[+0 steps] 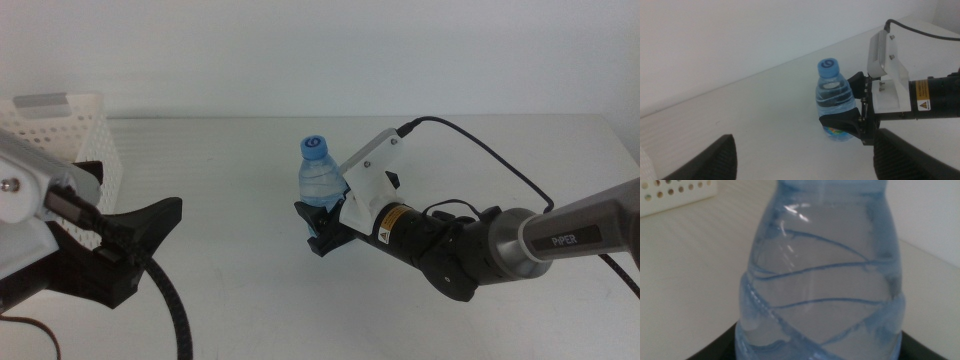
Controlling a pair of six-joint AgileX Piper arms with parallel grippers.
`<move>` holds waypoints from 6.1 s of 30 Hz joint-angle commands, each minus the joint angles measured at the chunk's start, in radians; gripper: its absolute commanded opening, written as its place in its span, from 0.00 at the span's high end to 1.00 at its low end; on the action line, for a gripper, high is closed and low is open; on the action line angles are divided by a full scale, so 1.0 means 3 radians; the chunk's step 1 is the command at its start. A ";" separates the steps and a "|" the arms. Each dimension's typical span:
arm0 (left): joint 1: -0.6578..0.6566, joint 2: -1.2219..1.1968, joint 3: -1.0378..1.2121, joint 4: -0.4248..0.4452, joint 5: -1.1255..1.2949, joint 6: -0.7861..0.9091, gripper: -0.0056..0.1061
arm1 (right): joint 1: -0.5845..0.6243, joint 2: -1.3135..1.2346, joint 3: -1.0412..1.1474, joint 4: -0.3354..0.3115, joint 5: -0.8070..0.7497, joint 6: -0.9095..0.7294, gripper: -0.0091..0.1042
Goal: Use arms to grab the bottles and put them into the dustbin to the left of the table.
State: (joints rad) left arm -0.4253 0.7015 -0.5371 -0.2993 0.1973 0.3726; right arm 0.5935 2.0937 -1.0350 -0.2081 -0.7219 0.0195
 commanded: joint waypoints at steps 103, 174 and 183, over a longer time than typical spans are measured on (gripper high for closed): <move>-0.0995 0.1800 0.0744 0.0235 -0.3505 -0.1039 0.14 | 0.0003 -0.4843 0.0792 0.0589 0.4048 -0.0227 0.36; -0.0568 0.4267 -0.1187 0.1565 -0.3824 -0.1855 0.80 | 0.0003 -0.4843 0.0792 0.0589 0.4051 -0.0227 0.36; -0.0568 0.3484 -0.1187 0.1662 -0.2752 -0.1840 0.99 | 0.0003 -0.4843 0.0792 0.0589 0.4051 -0.0227 0.36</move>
State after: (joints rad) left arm -0.5931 1.8653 -0.8640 0.2112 -0.5497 -0.1739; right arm 0.5935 0.6401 -0.7714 -0.0221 0.5648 -0.0474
